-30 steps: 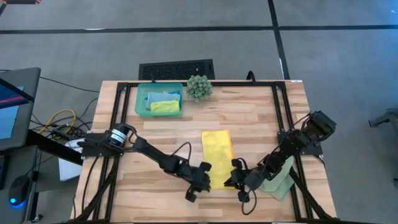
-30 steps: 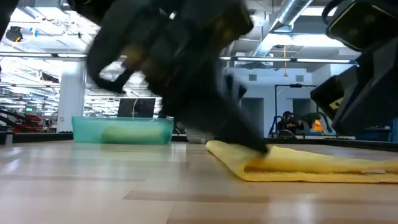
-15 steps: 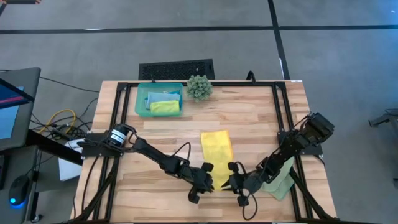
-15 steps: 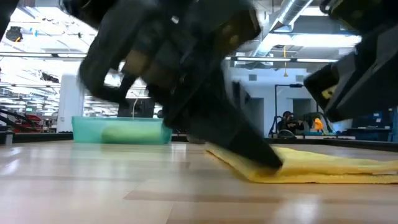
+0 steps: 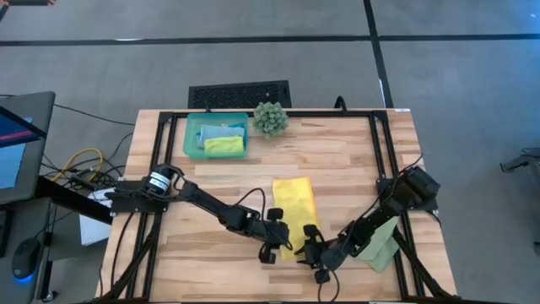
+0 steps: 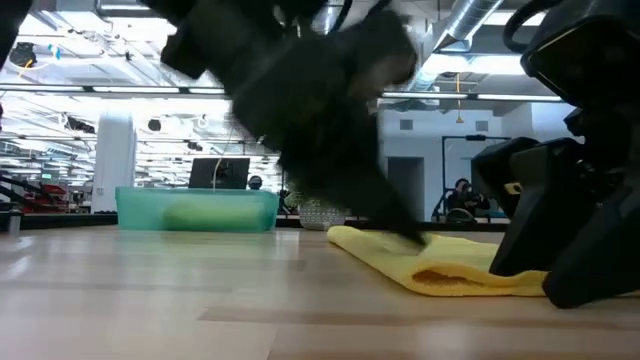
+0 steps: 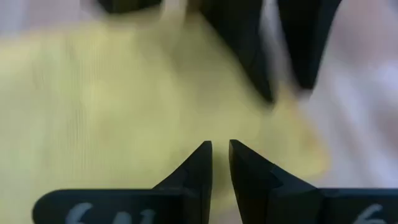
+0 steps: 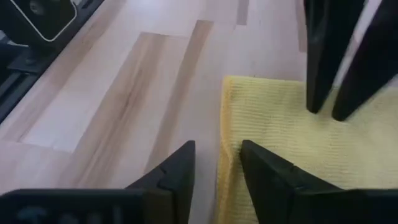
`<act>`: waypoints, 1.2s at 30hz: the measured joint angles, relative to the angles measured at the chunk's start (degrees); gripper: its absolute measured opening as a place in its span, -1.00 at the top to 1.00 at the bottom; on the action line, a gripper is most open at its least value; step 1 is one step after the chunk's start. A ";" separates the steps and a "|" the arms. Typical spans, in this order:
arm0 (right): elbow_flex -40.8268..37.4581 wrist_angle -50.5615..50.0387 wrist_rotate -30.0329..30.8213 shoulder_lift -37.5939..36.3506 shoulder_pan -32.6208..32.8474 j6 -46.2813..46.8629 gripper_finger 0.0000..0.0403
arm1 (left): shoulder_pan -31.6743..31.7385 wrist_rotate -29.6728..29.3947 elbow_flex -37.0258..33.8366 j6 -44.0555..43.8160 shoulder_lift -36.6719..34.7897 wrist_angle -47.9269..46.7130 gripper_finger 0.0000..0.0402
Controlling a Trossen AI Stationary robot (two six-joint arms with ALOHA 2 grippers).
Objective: Fold microfiber towels
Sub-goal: Fold the yellow microfiber cloth
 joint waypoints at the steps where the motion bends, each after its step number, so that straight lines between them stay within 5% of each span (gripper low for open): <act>1: -0.02 -0.24 -0.04 -0.27 -0.01 0.01 0.28 | 0.28 0.00 -0.47 -0.08 0.11 -0.54 0.77; 14: 0.04 -5.34 -1.14 -1.09 -0.37 -1.16 0.60 | 1.68 -2.74 -0.60 1.13 -1.72 -3.94 0.77; 21: -0.07 -6.31 -3.00 -2.71 0.46 -0.21 0.94 | 2.17 -4.52 -0.45 1.95 0.14 -6.60 0.77; 26: -0.45 -9.07 -10.19 -8.52 1.03 2.79 0.90 | 0.49 0.30 -0.31 1.36 1.23 -2.93 0.77; 36: -0.31 -13.04 -11.92 -17.07 1.14 3.39 0.94 | -0.19 -6.14 0.12 2.74 -3.65 -9.24 0.77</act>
